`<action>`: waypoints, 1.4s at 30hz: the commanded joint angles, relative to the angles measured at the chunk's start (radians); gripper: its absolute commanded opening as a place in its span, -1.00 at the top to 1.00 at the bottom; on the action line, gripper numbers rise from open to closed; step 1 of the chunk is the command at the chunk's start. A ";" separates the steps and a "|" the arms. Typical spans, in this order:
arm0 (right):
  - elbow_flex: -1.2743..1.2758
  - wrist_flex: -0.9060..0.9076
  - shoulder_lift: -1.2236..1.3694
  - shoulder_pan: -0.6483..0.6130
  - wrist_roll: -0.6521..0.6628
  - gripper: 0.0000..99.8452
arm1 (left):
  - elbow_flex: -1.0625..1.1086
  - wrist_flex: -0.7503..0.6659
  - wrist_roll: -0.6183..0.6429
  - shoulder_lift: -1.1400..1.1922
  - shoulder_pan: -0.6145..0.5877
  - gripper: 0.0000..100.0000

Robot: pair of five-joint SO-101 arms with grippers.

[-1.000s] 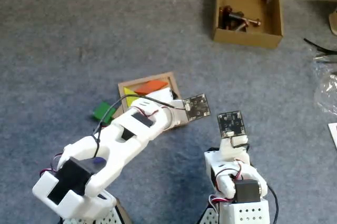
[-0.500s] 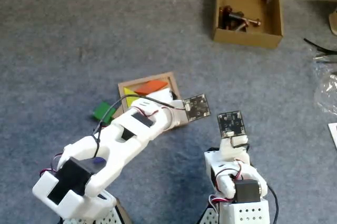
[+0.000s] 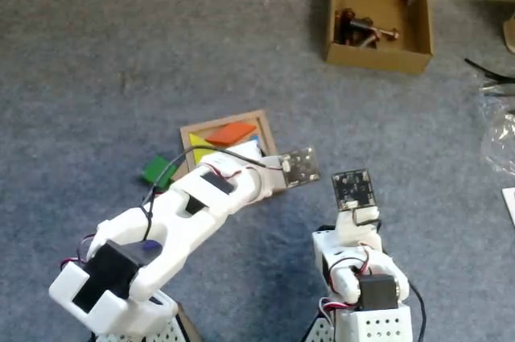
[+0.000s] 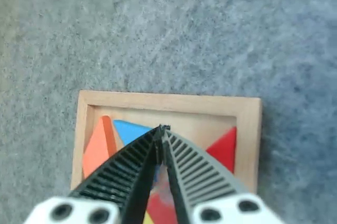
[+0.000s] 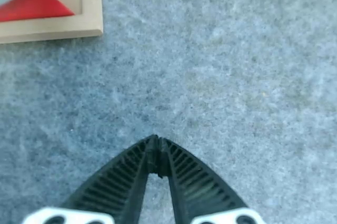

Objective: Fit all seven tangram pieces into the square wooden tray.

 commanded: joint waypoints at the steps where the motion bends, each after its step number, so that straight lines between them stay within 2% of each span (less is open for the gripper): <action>1: 0.117 -0.018 -0.008 -0.010 -0.008 0.99 | -0.056 0.029 0.008 -0.008 0.018 0.99; 12: 0.117 -0.018 -0.008 -0.010 -0.008 0.99 | -0.108 0.094 0.008 -0.007 -0.065 0.99; 42: 0.117 -0.018 -0.008 -0.010 -0.008 0.99 | -0.110 0.127 0.008 -0.005 -0.105 0.99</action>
